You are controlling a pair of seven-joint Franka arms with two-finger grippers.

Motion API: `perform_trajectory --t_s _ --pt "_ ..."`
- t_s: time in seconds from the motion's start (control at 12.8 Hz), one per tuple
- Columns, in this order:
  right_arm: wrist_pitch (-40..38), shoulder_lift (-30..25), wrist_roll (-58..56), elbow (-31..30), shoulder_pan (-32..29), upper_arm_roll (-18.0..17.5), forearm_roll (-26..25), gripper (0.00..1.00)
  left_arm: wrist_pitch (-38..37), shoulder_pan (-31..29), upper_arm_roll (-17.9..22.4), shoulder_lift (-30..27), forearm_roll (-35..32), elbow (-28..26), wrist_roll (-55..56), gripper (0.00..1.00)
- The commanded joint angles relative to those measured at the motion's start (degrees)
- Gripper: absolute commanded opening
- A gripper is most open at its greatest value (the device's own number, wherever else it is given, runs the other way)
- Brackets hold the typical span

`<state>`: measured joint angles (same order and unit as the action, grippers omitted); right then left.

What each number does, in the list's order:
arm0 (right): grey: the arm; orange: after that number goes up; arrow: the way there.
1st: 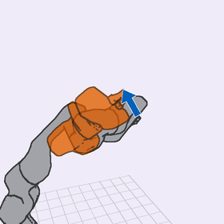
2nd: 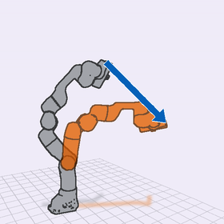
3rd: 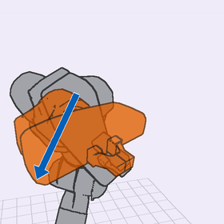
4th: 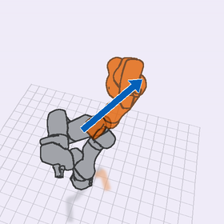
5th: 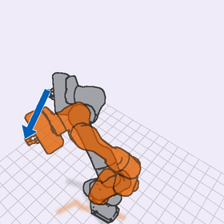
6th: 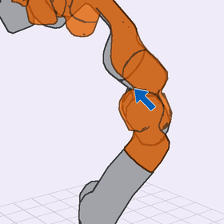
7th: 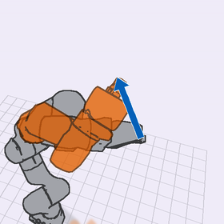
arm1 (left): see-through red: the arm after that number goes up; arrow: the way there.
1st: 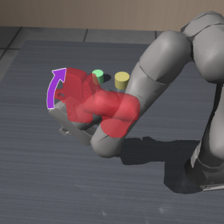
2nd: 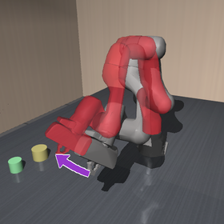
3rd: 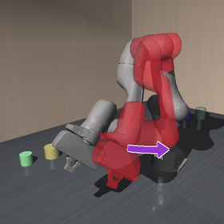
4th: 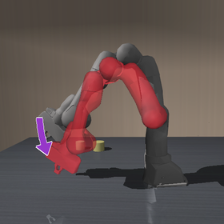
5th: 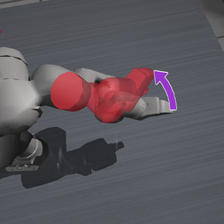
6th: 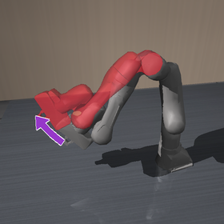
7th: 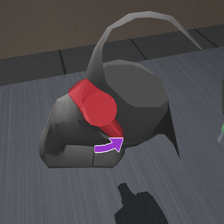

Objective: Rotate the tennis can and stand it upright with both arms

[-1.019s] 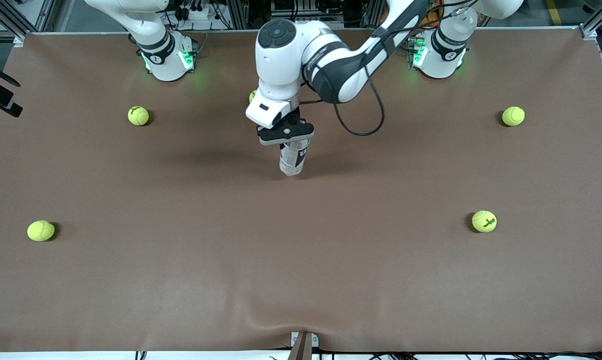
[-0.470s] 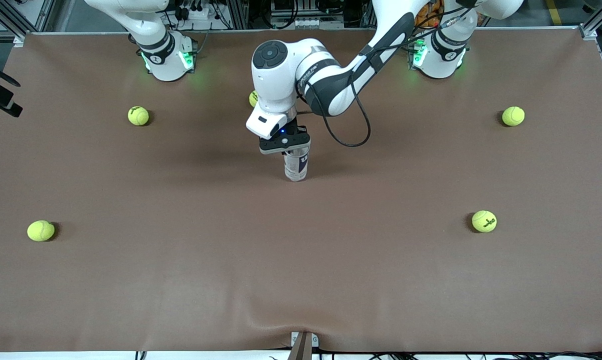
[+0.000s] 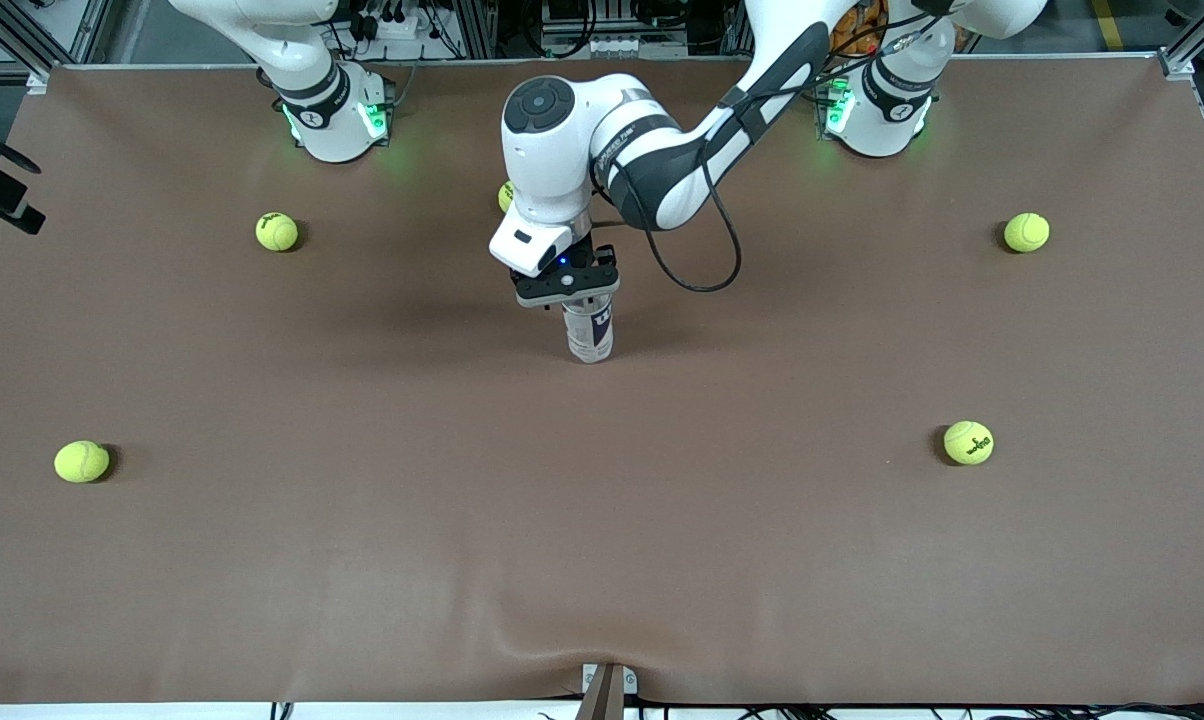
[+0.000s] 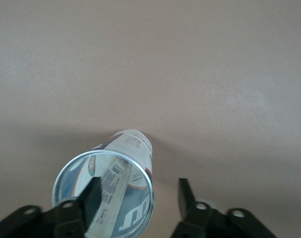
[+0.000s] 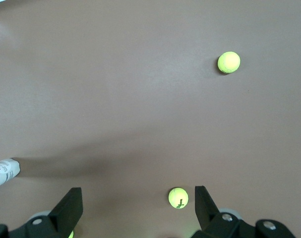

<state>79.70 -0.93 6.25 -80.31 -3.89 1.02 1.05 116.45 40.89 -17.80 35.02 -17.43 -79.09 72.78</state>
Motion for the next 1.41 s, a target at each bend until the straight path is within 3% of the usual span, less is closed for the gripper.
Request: perform_trajectory --t_s 0.0,0.24,0.47,0.94,1.33 --pt "0.1 -0.04 0.25 0.15 0.29 0.13 0.36 1.0 -4.9 -0.11 -0.21 -3.37 -0.67 0.25 -0.09 1.0" --pt "0.1 0.05 0.25 0.15 0.38 0.13 0.36 1.0 -8.07 -1.42 0.22 -8.19 0.81 0.26 -0.97 1.0" --pt "0.1 0.14 0.17 0.15 0.81 0.13 0.36 1.0 -13.41 -6.51 0.23 -14.87 1.52 0.17 -3.94 1.0" --pt "-0.16 1.02 -0.01 0.06 2.3 0.13 -0.25 1.0 -28.88 -21.97 0.14 -26.3 7.24 -0.45 -28.87 1.0" --pt "0.19 1.28 -6.42 0.06 2.48 0.13 -2.28 1.0 -29.26 -35.76 -0.04 -34.83 13.11 -7.64 -45.07 1.0"
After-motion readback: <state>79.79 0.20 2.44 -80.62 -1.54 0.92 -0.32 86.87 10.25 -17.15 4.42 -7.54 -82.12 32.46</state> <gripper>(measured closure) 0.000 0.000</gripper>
